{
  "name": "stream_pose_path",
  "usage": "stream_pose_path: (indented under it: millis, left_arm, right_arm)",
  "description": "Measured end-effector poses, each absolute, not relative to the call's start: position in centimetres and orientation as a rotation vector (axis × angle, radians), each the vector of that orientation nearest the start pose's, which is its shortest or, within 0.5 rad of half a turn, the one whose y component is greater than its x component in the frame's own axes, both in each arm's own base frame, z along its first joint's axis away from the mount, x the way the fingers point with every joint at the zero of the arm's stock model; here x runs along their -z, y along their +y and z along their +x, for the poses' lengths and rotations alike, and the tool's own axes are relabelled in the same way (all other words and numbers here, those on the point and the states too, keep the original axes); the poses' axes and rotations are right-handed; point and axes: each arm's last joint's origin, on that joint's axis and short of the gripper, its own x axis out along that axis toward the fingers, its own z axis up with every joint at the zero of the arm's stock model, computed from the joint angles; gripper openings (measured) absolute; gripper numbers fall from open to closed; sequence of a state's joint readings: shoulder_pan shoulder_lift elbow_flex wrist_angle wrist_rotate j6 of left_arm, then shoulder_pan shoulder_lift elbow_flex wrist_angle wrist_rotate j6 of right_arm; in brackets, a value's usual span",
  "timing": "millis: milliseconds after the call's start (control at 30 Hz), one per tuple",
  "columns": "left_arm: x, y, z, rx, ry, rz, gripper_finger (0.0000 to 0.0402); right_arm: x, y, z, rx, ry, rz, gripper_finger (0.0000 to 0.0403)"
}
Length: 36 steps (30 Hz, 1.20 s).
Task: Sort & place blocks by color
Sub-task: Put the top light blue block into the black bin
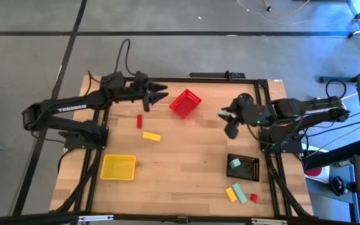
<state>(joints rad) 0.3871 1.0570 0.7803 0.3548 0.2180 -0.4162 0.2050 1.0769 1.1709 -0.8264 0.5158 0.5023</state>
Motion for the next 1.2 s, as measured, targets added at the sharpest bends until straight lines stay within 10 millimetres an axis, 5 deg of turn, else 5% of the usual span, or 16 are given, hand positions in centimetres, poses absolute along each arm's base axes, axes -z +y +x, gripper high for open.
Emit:
stream_pose_path:
  millis: [367,867,1200]
  left_arm:
    - [-28.1,4.6,18.2,-0.132,-0.281,-0.444,0.0207]
    - [-29.2,4.1,16.6,-0.115,-0.360,-0.352,0.0207]
    - [-29.3,4.1,16.5,-0.118,-0.360,-0.320,0.0207]
  right_arm:
    - [-33.6,7.7,19.3,0.248,0.872,0.628,0.0128]
    - [-26.5,13.9,20.5,0.396,1.444,0.663,0.0129]
    - [-19.9,13.3,18.0,0.447,1.605,0.646,0.0159]
